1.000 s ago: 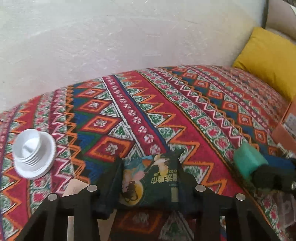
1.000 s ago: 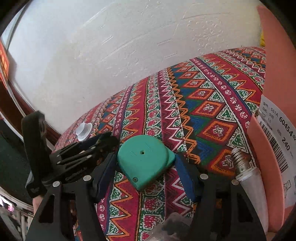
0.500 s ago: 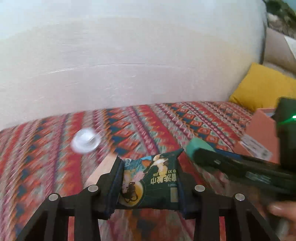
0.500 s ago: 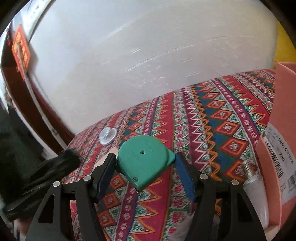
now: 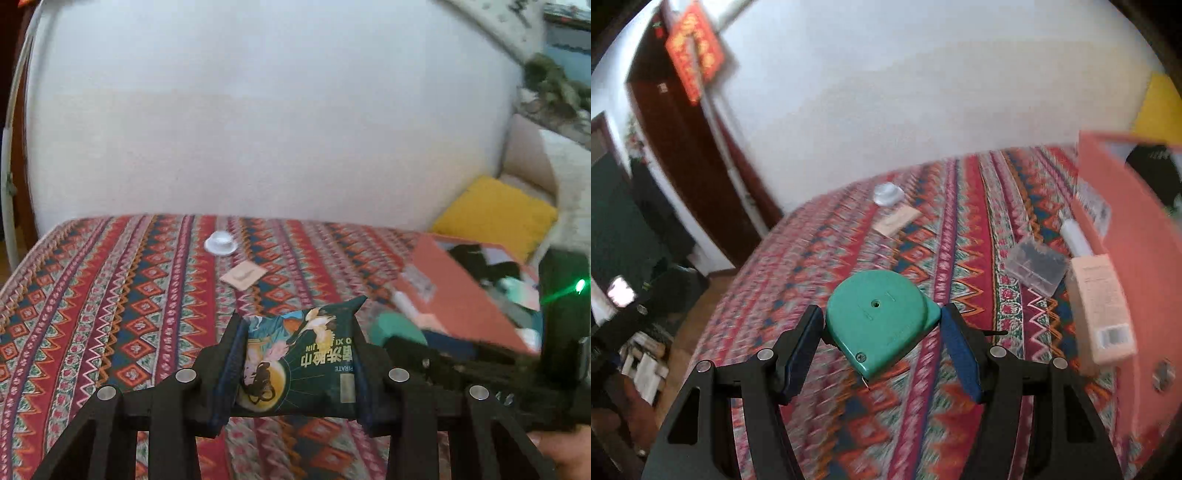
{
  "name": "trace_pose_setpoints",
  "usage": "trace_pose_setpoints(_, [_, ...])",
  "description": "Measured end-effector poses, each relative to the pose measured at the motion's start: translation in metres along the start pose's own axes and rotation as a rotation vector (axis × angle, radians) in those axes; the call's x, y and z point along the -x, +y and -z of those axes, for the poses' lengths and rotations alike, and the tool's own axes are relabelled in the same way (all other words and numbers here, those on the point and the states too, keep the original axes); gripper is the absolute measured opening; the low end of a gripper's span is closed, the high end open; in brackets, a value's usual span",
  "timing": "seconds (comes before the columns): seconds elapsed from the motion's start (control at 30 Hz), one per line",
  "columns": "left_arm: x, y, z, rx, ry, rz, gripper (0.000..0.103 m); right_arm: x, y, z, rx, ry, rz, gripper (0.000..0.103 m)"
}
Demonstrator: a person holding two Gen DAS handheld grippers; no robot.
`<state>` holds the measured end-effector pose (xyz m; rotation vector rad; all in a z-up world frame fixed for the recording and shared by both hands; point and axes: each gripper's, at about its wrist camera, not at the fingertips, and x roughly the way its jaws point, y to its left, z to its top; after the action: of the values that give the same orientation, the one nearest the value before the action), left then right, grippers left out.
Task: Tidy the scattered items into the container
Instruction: 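Grasp the dark snack packet with the left gripper while the right gripper grasps the green tape measure, then carry the snack packet and tape measure over the pink box and open both grippers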
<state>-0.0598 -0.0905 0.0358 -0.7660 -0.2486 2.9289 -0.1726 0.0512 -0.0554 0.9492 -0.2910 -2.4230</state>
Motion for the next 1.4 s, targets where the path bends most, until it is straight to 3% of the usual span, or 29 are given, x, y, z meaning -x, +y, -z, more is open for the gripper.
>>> trace_pose_setpoints(0.07, [0.025, -0.016, 0.0, -0.023, -0.029, 0.013, 0.043, 0.037, 0.021, 0.0, 0.033, -0.051, -0.01, 0.067])
trace_pose_setpoints(0.13, [0.043, -0.027, -0.004, -0.036, -0.057, 0.034, 0.043, 0.068, 0.034, 0.0, 0.06, -0.103, -0.025, 0.059])
trace_pose_setpoints(0.17, [0.048, -0.032, -0.007, -0.041, -0.066, 0.047, 0.043, 0.083, 0.04, -0.001, 0.074, -0.128, -0.033, 0.042])
trace_pose_setpoints(0.2, [0.053, -0.037, -0.009, -0.046, -0.075, 0.058, 0.043, 0.099, 0.047, -0.001, 0.087, -0.154, -0.04, 0.038])
trace_pose_setpoints(0.33, [0.061, -0.054, -0.016, -0.074, -0.088, 0.067, 0.043, 0.142, 0.062, 0.0, 0.137, -0.217, -0.031, 0.038])
trace_pose_setpoints(0.47, [0.052, -0.049, -0.006, -0.045, -0.047, 0.066, 0.043, 0.152, 0.054, 0.005, 0.154, -0.2, 0.023, 0.023])
trace_pose_setpoints(0.53, [0.05, -0.045, 0.003, -0.032, -0.021, 0.053, 0.043, 0.143, 0.038, 0.013, 0.135, -0.145, 0.032, 0.023])
trace_pose_setpoints(0.57, [0.051, -0.042, 0.007, -0.024, -0.012, 0.055, 0.043, 0.131, 0.032, 0.027, 0.126, -0.058, 0.008, 0.03])
trace_pose_setpoints(0.67, [0.054, -0.033, 0.018, -0.025, -0.01, 0.047, 0.044, 0.099, 0.018, 0.074, 0.099, 0.182, -0.062, 0.095])
trace_pose_setpoints(0.7, [0.054, -0.03, 0.021, -0.022, -0.009, 0.042, 0.044, 0.09, 0.016, 0.092, 0.092, 0.244, -0.08, 0.094])
trace_pose_setpoints(0.8, [0.049, -0.02, 0.025, 0.037, 0.022, 0.041, 0.044, 0.066, 0.018, 0.111, 0.119, 0.255, -0.006, 0.093])
trace_pose_setpoints(0.9, [0.055, -0.02, 0.028, 0.014, 0.017, 0.038, 0.044, 0.032, 0.011, 0.106, 0.173, 0.248, 0.072, 0.093])
trace_pose_setpoints(1.07, [0.063, -0.015, 0.028, 0.014, 0.005, 0.027, 0.044, -0.04, 0.003, 0.102, 0.284, 0.357, 0.066, 0.092])
trace_pose_setpoints(1.13, [0.064, -0.013, 0.029, 0.013, 0.008, 0.016, 0.044, -0.065, 0.003, 0.105, 0.338, 0.396, 0.086, 0.071])
trace_pose_setpoints(1.17, [0.064, -0.012, 0.029, 0.01, 0.01, 0.009, 0.044, -0.065, 0.006, 0.105, 0.373, 0.388, 0.091, 0.06])
trace_pose_setpoints(1.2, [0.065, -0.012, 0.03, 0.009, 0.01, 0.002, 0.044, -0.065, 0.008, 0.105, 0.404, 0.38, 0.094, 0.06])
trace_pose_setpoints(1.4, [0.062, -0.017, 0.028, 0.014, 0.008, -0.004, 0.044, -0.028, 0.005, 0.104, 0.312, 0.347, 0.041, 0.059])
